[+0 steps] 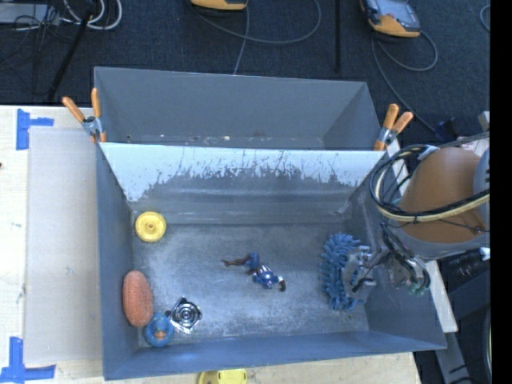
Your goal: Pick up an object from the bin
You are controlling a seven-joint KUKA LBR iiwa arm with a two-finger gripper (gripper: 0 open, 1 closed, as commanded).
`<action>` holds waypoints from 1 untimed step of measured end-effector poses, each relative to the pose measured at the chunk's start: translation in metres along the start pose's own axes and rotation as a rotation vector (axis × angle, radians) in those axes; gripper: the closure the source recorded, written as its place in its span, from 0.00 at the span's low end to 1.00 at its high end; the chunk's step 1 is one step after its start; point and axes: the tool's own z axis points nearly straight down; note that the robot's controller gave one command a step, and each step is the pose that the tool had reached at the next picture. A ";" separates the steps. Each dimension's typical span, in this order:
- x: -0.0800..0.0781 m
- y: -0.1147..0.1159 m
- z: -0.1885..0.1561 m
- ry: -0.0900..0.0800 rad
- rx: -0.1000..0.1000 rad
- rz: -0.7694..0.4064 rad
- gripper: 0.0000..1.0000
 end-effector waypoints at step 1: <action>0.000 0.000 0.000 0.000 0.000 -0.002 0.00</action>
Offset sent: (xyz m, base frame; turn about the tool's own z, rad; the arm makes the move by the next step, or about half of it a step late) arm 0.0000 0.0000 0.0000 0.0000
